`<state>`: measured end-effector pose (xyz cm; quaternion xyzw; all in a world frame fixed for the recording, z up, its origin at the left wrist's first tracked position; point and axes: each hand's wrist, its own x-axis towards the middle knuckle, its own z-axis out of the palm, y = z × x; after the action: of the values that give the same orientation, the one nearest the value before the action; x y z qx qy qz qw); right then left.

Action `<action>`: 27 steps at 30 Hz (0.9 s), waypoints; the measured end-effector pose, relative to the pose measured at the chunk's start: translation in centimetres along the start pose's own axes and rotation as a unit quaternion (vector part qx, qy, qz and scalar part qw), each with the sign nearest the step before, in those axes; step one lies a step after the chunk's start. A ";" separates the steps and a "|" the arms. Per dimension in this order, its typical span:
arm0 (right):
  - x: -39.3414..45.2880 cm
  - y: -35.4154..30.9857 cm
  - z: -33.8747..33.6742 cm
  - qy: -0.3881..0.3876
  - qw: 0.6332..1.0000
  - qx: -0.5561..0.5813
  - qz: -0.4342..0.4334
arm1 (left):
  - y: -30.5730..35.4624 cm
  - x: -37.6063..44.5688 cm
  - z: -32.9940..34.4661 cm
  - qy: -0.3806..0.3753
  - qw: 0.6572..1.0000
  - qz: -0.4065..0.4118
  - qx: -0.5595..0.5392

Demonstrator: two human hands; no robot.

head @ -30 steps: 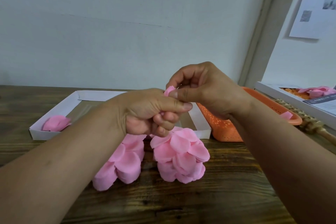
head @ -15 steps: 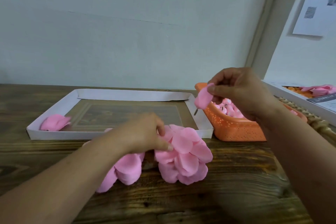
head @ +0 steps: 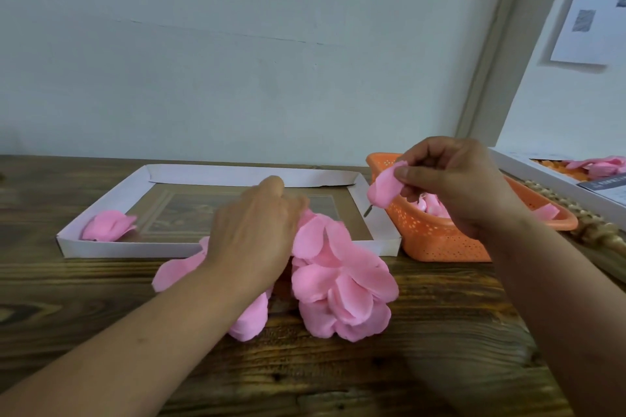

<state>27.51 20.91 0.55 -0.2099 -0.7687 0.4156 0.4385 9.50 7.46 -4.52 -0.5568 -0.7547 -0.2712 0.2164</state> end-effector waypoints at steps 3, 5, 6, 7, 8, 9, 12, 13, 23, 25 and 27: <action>-0.2 -0.6 0.4 0.003 1.000 0.016 -0.015 | -0.7 -0.4 -0.4 0.103 0.990 0.071 -0.060; -0.3 -1.1 0.6 0.009 0.999 0.032 -0.026 | -0.5 -0.6 -0.3 0.121 0.977 0.029 -0.173; -0.3 -1.4 0.7 0.010 0.999 0.041 -0.029 | -0.4 -0.7 -0.3 0.107 0.961 -0.014 -0.255; -0.3 -1.6 0.9 0.009 0.998 0.047 -0.031 | -0.2 -0.7 -0.3 0.087 0.940 -0.055 -0.325; -0.3 -1.7 1.0 0.007 0.998 0.046 -0.032 | 0.0 -0.8 -0.4 0.062 0.919 -0.094 -0.379; -0.4 -1.8 1.2 0.003 0.999 0.041 -0.033 | 0.2 -0.7 -0.5 0.034 0.890 -0.131 -0.435; -0.7 -1.9 1.9 -0.004 0.999 0.028 -0.035 | 0.5 -0.8 -0.8 -0.048 0.765 -0.231 -0.599; -0.7 -1.9 2.0 -0.006 0.999 0.024 -0.033 | 0.8 -0.9 -0.9 -0.061 0.729 -0.251 -0.634; -1.2 -1.7 3.8 0.017 0.999 -0.017 -0.029 | 2.9 0.4 -1.2 -0.099 0.397 -0.366 -0.836; -1.3 -1.7 3.8 0.033 0.999 -0.019 -0.027 | 3.1 0.1 -1.1 -0.104 0.313 -0.367 -0.870; -1.5 -1.6 4.0 0.041 0.999 -0.026 -0.024 | 3.2 -0.4 -1.0 -0.118 0.244 -0.336 -0.902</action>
<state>25.00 17.16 0.10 -0.2197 -0.7651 0.3763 0.4740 12.75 7.26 -3.50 -0.1098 -0.1519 -0.7537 -0.6299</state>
